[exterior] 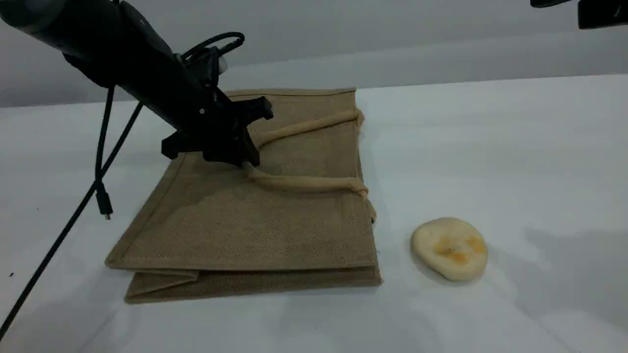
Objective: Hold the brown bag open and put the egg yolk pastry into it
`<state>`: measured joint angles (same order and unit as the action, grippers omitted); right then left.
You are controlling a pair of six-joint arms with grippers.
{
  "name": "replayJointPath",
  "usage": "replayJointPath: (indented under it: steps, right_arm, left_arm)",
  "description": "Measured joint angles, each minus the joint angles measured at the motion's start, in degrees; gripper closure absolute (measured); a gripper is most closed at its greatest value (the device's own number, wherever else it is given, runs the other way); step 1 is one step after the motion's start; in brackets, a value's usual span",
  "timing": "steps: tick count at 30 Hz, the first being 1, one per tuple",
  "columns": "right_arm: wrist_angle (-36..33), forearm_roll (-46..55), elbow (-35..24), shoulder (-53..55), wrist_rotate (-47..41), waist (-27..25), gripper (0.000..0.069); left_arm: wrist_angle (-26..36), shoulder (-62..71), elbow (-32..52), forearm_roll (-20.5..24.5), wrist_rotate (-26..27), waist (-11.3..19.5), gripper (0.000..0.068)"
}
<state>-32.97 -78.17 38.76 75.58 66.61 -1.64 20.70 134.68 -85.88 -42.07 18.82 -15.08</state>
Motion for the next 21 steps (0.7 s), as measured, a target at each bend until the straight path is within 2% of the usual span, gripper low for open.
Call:
replayJointPath:
  steps: [5, 14, 21]
  right_arm:
    - [-2.7, 1.4, 0.0, 0.0, -0.5, 0.0, 0.0229]
    - [-1.4, -1.4, -0.7, 6.8, -0.6, 0.2, 0.0229]
    - [4.8, -4.5, -0.7, 16.7, 2.6, 5.1, 0.0229]
  left_arm:
    - [2.7, -3.8, -1.3, 0.5, 1.3, 0.0, 0.0598]
    - [19.7, -13.0, -10.7, 5.5, 1.8, 0.0, 0.0598]
    - [30.1, -18.7, -14.5, 6.8, 1.7, 0.0, 0.0598]
